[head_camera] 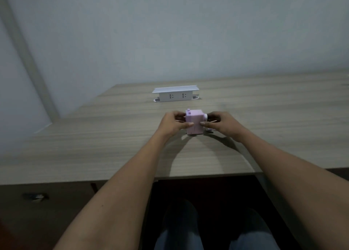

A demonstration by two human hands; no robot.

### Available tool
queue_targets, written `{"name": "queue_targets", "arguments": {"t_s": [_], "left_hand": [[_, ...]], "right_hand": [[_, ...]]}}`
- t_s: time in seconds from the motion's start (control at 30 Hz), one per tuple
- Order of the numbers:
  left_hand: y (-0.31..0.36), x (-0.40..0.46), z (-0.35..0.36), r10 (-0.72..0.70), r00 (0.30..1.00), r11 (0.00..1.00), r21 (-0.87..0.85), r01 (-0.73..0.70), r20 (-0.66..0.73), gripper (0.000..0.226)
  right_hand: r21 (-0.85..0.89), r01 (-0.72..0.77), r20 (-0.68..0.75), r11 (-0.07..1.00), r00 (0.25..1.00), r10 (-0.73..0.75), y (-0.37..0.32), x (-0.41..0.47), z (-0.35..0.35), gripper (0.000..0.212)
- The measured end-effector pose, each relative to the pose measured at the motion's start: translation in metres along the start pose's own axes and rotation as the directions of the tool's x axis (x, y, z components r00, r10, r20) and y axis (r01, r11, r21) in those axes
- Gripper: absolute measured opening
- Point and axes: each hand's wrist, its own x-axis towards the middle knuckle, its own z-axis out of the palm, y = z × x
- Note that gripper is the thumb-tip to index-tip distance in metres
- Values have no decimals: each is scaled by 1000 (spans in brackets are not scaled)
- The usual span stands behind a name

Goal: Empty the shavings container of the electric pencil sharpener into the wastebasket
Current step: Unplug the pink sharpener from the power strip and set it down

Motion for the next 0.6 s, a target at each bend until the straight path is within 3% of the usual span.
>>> {"name": "queue_targets", "arguments": {"t_s": [0.13, 0.37, 0.6], "left_hand": [[-4, -5, 2, 17, 1000, 1000, -10, -17, -7, 62], [-10, -6, -4, -24, 992, 999, 33, 20, 121, 74], [-17, -2, -8, -41, 987, 999, -13, 43, 154, 67]], "right_hand": [[32, -10, 3, 999, 1000, 10, 4, -3, 2, 37], [126, -66, 126, 990, 991, 50, -1, 4, -3, 57], [97, -136, 209, 986, 971, 113, 5, 12, -5, 44]]}}
